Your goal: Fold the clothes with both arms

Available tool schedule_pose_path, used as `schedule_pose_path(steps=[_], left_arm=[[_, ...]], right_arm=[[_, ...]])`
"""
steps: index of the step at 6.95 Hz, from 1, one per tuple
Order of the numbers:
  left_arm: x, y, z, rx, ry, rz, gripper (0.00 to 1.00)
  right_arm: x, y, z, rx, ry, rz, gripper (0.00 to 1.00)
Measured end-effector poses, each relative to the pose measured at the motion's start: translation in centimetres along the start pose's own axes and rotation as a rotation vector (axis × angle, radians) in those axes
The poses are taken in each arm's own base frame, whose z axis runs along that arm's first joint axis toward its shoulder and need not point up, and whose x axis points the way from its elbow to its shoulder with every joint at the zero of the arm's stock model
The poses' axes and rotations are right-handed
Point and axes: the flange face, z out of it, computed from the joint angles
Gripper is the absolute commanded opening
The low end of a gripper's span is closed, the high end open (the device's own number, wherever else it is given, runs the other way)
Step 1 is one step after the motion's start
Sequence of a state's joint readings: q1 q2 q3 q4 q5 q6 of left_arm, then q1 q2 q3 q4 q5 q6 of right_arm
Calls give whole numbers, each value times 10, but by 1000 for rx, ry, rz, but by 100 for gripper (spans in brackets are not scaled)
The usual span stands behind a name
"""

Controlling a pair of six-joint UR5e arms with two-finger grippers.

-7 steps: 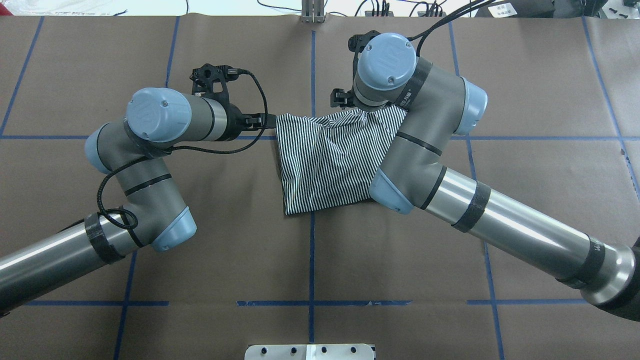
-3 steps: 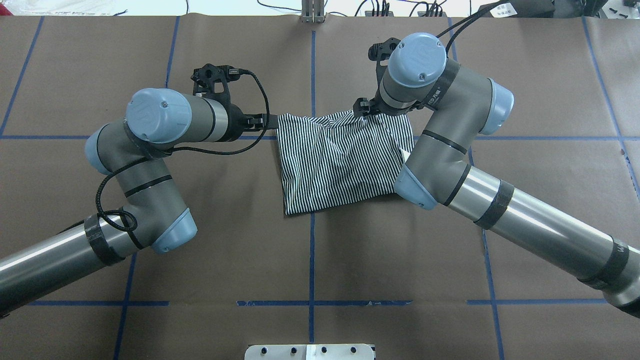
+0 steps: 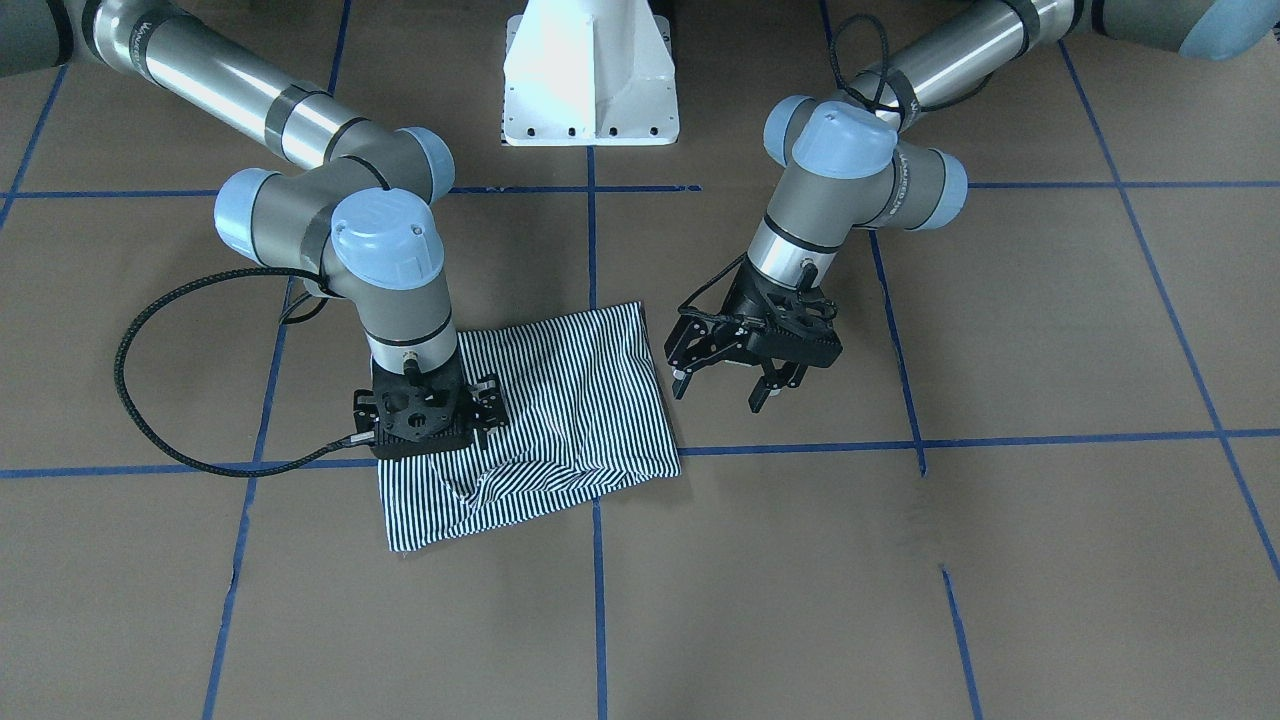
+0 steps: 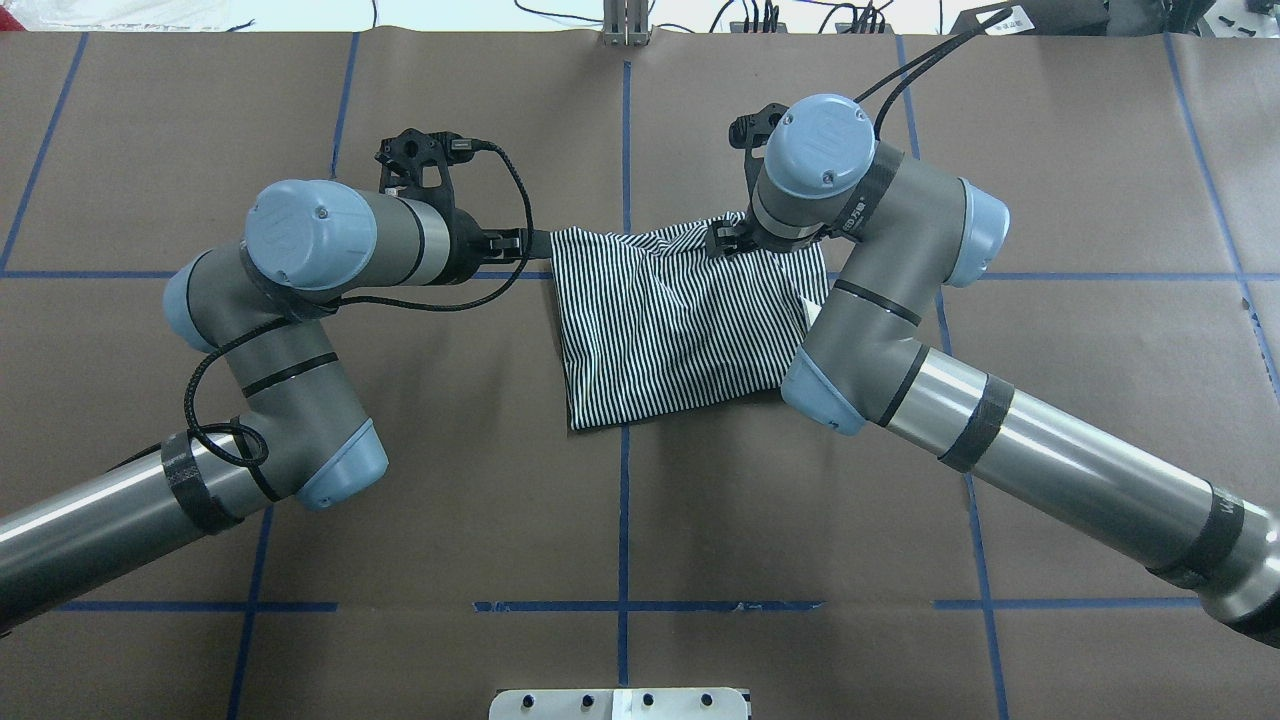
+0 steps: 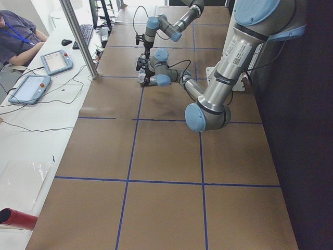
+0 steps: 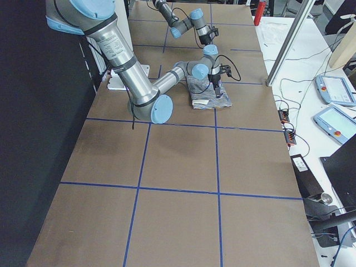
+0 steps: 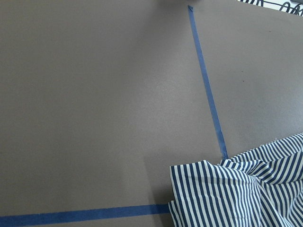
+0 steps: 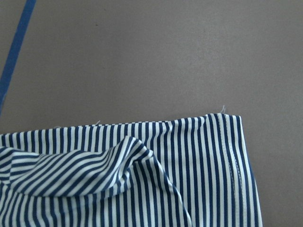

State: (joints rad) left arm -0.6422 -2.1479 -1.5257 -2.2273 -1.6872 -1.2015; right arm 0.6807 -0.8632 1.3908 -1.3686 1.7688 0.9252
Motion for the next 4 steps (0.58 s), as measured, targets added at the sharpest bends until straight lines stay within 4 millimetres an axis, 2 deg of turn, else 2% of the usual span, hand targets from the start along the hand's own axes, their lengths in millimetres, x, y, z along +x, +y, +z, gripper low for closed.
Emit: schedule_pose_path(steps=[2,4], left_arm=[[1,-1,-2,10,1,1,100],[1,-1,-3,12,2,2,100]], right_arm=[[-9,7,14,-20,16,-4,100],[-25,-7,27,-30,45,-1,100]])
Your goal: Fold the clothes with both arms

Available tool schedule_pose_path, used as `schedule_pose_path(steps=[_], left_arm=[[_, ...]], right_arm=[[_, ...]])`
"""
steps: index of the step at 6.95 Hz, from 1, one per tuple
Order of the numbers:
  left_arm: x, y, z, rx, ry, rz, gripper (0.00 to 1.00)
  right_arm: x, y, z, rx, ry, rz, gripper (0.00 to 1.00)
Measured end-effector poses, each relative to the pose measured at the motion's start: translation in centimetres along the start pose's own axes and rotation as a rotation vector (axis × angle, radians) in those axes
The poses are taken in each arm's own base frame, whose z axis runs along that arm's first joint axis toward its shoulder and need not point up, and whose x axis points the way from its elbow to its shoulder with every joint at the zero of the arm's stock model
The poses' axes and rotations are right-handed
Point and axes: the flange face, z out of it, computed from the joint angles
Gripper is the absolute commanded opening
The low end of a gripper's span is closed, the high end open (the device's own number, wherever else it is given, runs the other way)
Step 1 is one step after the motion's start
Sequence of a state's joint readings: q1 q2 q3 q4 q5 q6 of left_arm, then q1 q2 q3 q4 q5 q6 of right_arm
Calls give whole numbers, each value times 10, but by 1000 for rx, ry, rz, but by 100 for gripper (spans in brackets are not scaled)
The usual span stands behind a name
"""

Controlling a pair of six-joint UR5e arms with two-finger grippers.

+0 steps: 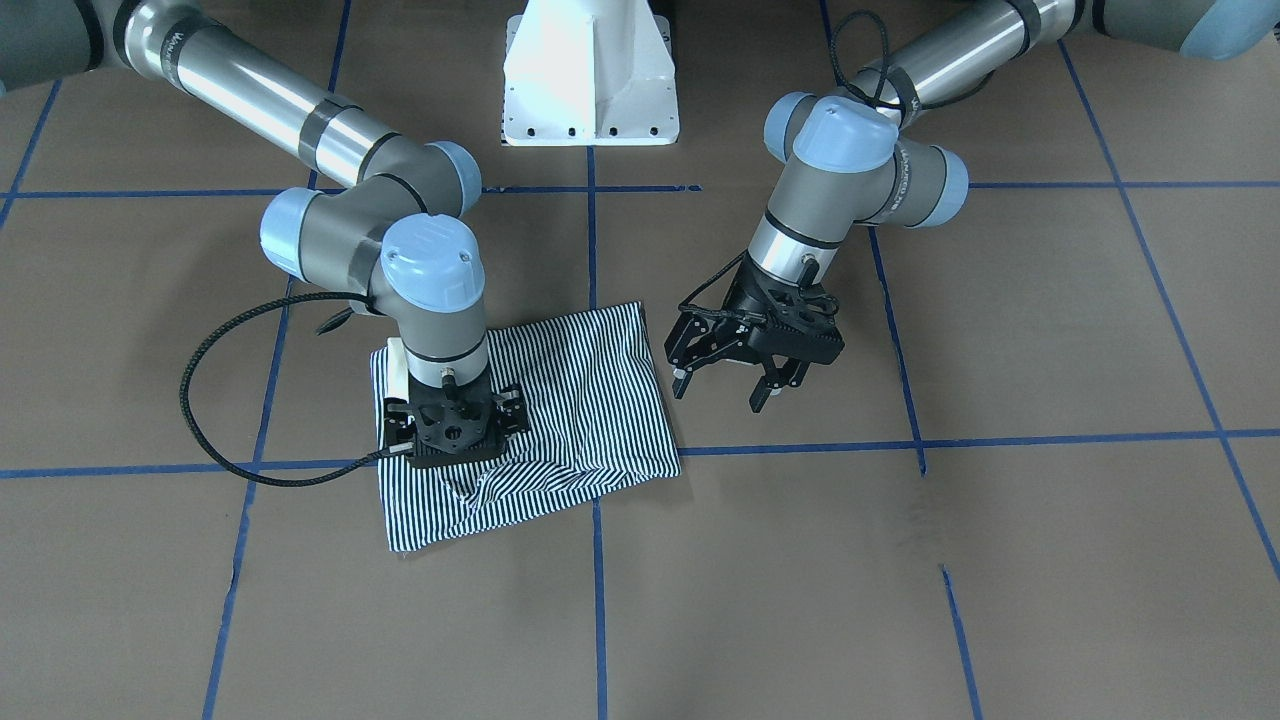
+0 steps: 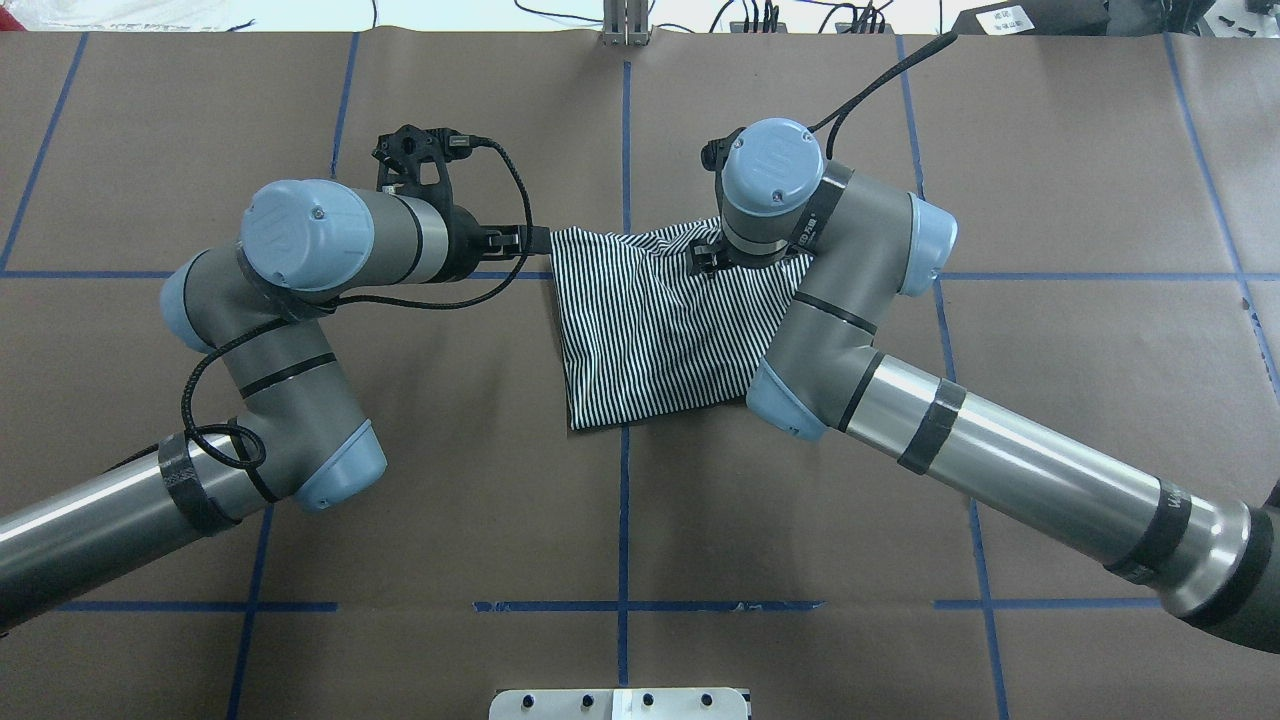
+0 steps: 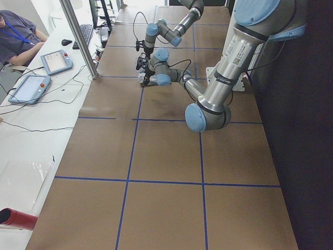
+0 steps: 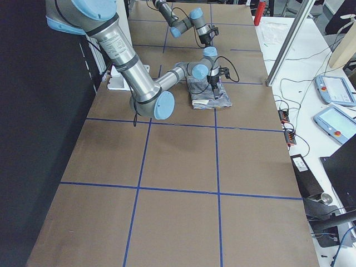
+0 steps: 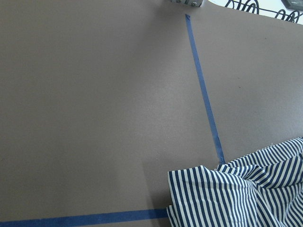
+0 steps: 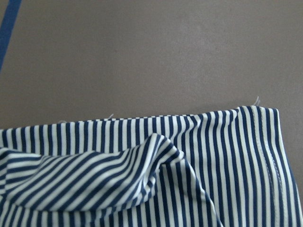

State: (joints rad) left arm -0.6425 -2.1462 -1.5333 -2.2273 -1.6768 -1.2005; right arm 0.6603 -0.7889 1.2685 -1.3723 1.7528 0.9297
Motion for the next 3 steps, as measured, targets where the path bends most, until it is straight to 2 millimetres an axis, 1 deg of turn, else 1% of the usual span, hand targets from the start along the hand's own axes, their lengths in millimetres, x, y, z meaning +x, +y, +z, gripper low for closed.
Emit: schedule_pose_path(steps=[1,2,3], left_arm=[[-2,1,0,0,-1,0,100],[-4,2,-1,-1,-3,-1,100],[-6,2,-2,-1,-3,-1,100]], right_arm=[[1,-5,6,-5,15,1,100],[6,-13,13,-9,36,6,100],[10,-25,19,-10,60,13,100]])
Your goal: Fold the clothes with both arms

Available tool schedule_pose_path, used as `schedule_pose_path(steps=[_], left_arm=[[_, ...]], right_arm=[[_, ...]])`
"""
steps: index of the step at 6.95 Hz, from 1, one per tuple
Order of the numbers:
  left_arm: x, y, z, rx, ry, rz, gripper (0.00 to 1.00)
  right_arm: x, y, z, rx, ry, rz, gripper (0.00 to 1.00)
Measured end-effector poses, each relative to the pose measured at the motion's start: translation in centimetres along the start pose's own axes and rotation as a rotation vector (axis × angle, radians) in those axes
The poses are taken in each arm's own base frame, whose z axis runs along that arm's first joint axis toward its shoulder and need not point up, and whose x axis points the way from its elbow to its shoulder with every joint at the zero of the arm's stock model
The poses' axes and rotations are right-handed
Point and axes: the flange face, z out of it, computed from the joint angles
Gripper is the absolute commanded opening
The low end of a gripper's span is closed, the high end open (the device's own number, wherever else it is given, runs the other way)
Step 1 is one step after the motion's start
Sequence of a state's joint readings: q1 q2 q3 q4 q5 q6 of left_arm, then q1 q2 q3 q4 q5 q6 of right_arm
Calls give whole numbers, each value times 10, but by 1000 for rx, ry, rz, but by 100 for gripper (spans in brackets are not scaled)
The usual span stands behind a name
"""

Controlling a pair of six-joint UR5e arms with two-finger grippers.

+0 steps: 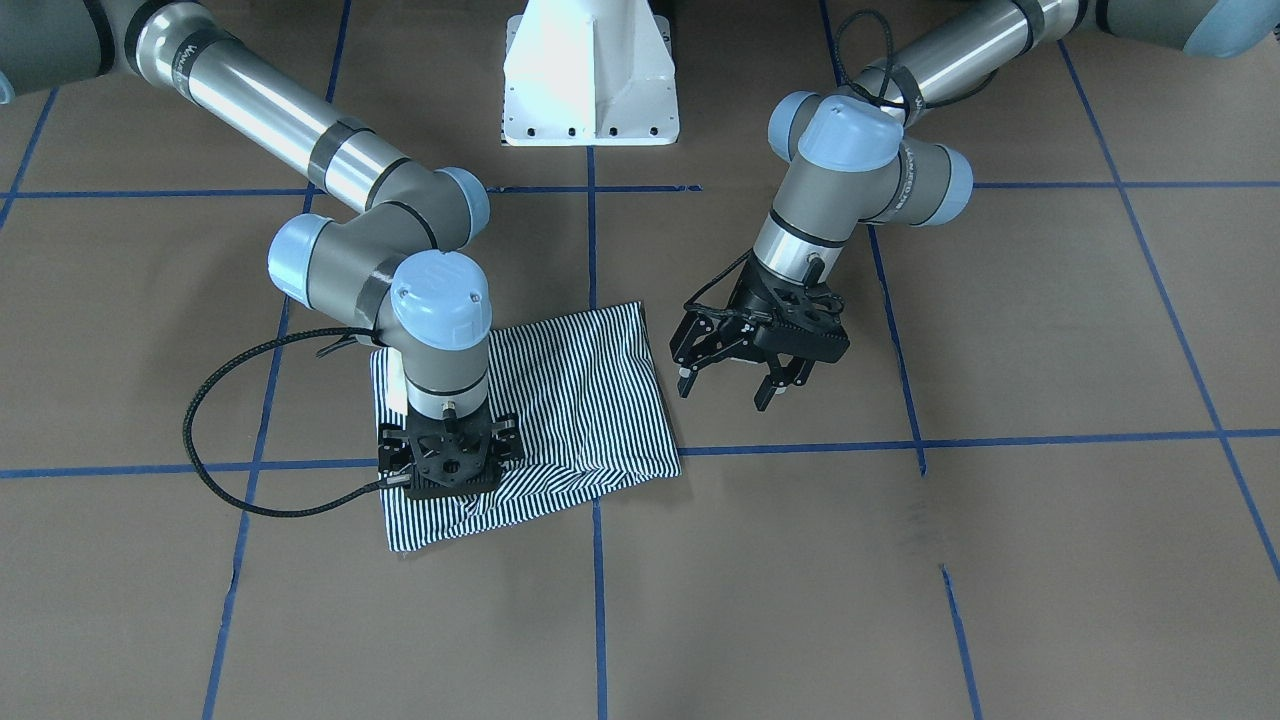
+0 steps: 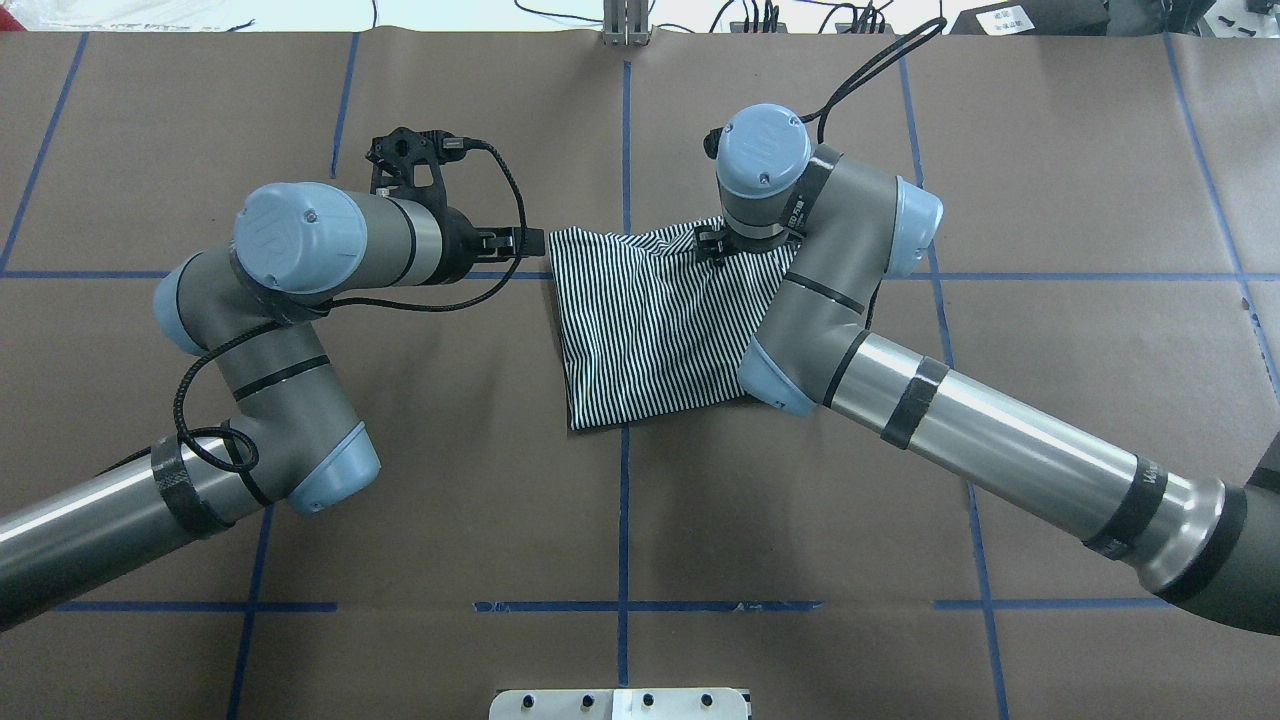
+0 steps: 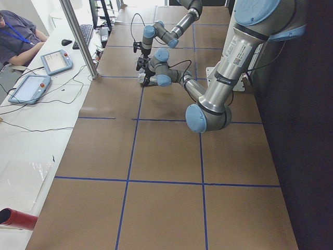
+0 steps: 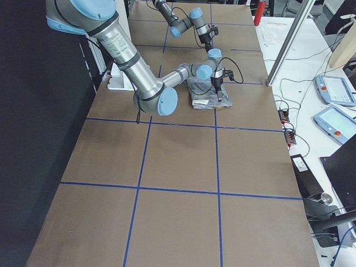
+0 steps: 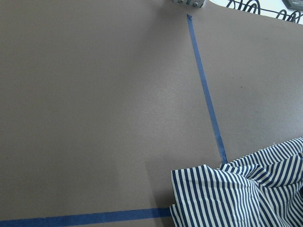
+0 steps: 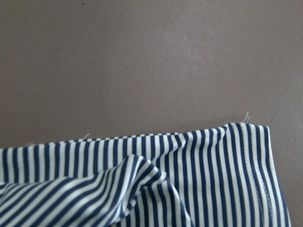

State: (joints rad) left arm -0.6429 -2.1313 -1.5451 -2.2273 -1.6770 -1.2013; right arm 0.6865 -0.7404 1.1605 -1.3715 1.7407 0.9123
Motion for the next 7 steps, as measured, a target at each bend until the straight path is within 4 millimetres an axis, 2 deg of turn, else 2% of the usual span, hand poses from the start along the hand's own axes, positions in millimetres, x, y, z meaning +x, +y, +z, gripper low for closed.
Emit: schedule_pose_path(steps=[2,4,6,7], left_arm=[[-1,1,-3,0,4,-2,100],[-3,3,-3,-6,2,-4,100],[-3,6,-5,-17,6,-2,100],[0,6,-11,-32,12,1,100]], right_arm=[[9,-27,7,-4,38,27,100],[36,-56,3,-2,53,65,100],[70,-94,-30,-17,-5,86,100],[95,-105,-50,-29,-49,78,100]])
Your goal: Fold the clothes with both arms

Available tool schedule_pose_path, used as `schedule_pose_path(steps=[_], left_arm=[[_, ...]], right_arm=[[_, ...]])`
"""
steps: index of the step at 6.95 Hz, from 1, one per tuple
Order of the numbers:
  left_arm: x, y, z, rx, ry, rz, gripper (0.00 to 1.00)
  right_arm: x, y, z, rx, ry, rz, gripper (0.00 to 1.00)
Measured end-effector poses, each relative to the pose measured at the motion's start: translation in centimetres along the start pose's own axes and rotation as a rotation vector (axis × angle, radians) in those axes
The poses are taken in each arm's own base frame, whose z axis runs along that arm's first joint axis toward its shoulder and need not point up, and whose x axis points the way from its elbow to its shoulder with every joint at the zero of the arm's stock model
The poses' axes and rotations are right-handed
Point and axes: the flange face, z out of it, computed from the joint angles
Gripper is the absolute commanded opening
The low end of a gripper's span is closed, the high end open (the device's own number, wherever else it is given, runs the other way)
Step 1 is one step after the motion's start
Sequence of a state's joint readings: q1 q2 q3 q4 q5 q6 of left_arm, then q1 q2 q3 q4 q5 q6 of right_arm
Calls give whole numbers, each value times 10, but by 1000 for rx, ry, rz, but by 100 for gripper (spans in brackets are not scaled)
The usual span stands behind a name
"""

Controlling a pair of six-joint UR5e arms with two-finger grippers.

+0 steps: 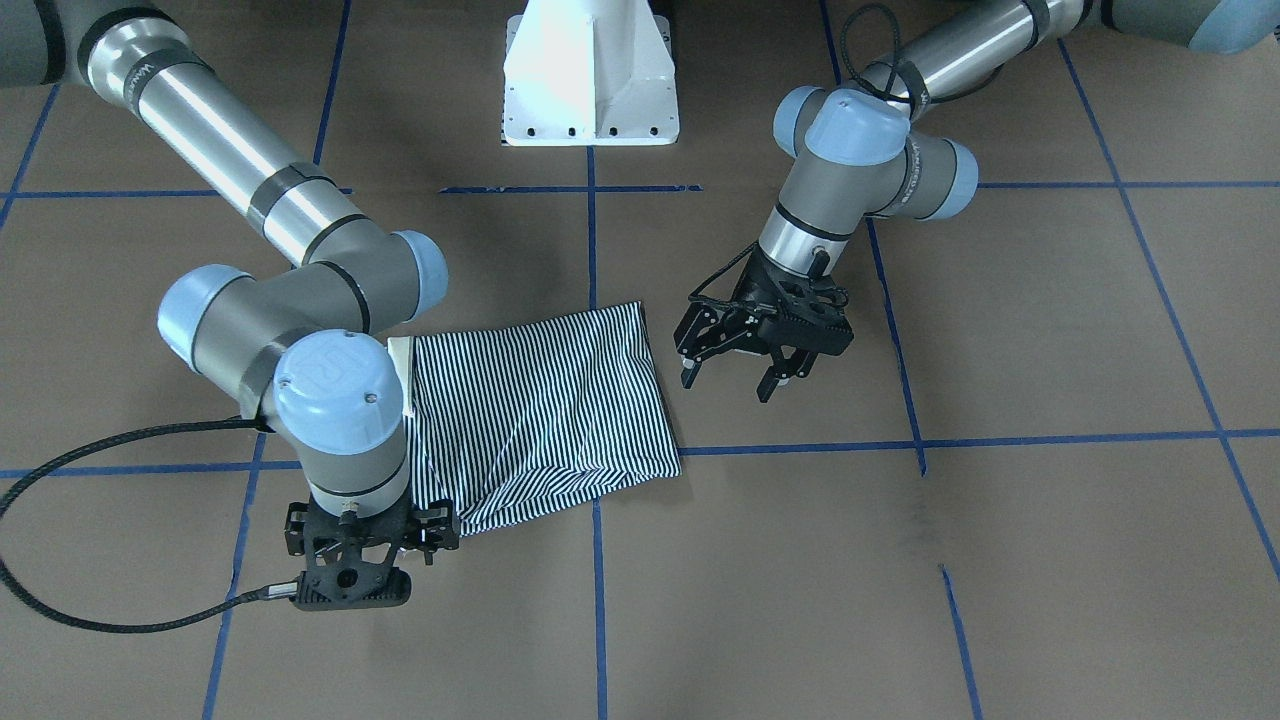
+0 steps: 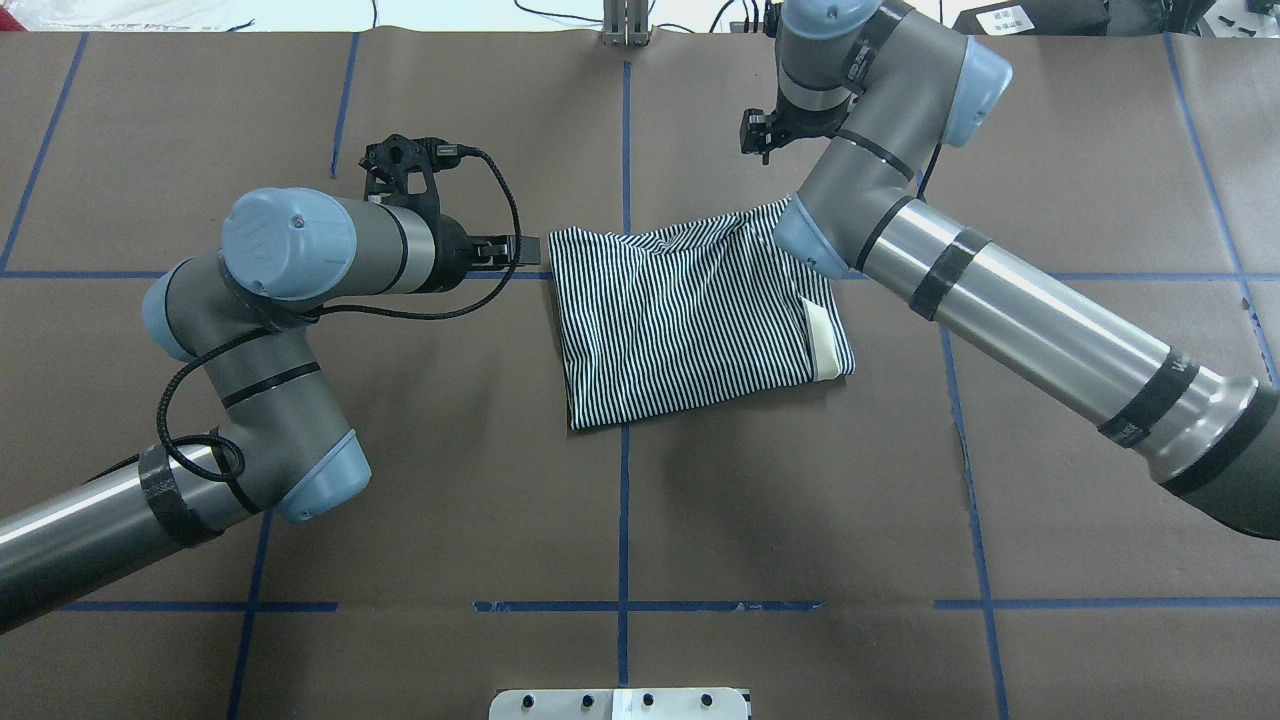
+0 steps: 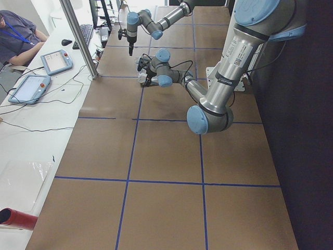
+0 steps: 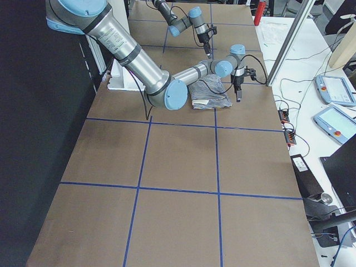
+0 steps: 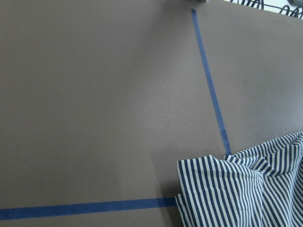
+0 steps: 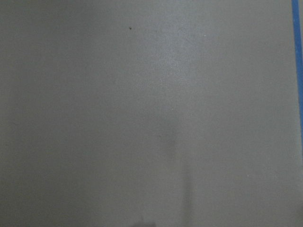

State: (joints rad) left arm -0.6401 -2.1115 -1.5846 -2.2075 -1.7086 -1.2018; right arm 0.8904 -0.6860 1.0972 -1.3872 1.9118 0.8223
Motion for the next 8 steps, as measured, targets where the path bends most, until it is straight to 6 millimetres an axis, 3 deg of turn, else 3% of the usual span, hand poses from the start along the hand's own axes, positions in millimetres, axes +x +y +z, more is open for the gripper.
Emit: schedule_pose_path(steps=[1,2,3,4,6,7,8], left_arm=[[4,1,-10,-28,-9,2,100],[7,4,-33,-62,-32,20,100],[0,8,-74,-93,-60,73,100],[-19,8,-117,-108,-99,137,100],[-85,-9,-182,-136,-180,265,100],[-133,-26,-208,-152,-224,350,100],[-195,-49,-239,-170,-277,449,100]], right_arm=[[36,-4,-21,-10,-27,-21,100],[82,-1,-46,-18,-30,-58,100],[135,6,-74,-29,-18,-108,100],[192,16,-97,-44,-7,-164,100],[334,42,-122,-83,-10,-282,100],[409,60,-127,-101,-17,-331,100],[479,89,-123,-124,-20,-347,100]])
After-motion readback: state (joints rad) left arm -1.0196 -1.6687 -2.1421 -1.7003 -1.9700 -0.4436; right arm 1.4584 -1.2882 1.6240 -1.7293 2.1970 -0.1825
